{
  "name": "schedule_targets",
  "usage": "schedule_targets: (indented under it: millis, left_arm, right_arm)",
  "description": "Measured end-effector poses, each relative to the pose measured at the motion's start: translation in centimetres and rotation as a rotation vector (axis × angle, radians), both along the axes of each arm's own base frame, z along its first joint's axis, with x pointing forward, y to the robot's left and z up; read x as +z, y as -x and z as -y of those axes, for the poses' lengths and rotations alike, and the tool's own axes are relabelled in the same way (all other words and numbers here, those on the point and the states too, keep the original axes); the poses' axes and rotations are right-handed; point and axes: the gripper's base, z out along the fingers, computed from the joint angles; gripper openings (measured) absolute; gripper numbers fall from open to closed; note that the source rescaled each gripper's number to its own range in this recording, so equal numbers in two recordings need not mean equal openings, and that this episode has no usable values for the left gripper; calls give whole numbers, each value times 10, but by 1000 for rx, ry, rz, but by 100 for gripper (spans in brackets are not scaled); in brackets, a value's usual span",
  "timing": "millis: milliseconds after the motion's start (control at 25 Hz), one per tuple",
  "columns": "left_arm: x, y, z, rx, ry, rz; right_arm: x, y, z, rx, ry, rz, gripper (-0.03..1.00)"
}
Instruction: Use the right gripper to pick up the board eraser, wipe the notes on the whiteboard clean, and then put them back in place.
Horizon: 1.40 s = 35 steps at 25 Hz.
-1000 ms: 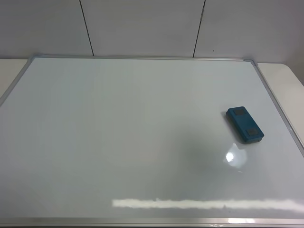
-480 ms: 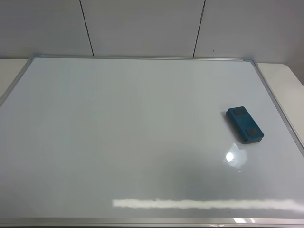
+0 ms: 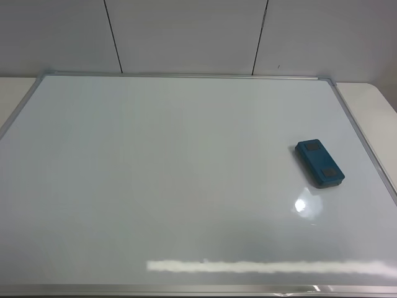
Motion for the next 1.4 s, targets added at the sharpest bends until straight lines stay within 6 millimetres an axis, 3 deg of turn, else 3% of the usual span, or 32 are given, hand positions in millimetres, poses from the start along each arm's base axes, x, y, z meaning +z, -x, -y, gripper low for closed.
schedule_targets:
  millis: [440, 1400]
  left_arm:
    - [0, 0, 0, 0, 0, 0]
    - [0, 0, 0, 0, 0, 0]
  right_arm:
    - [-70, -49, -9, 119, -26, -225, 100]
    - [-70, -50, -5, 63, -47, -215, 100]
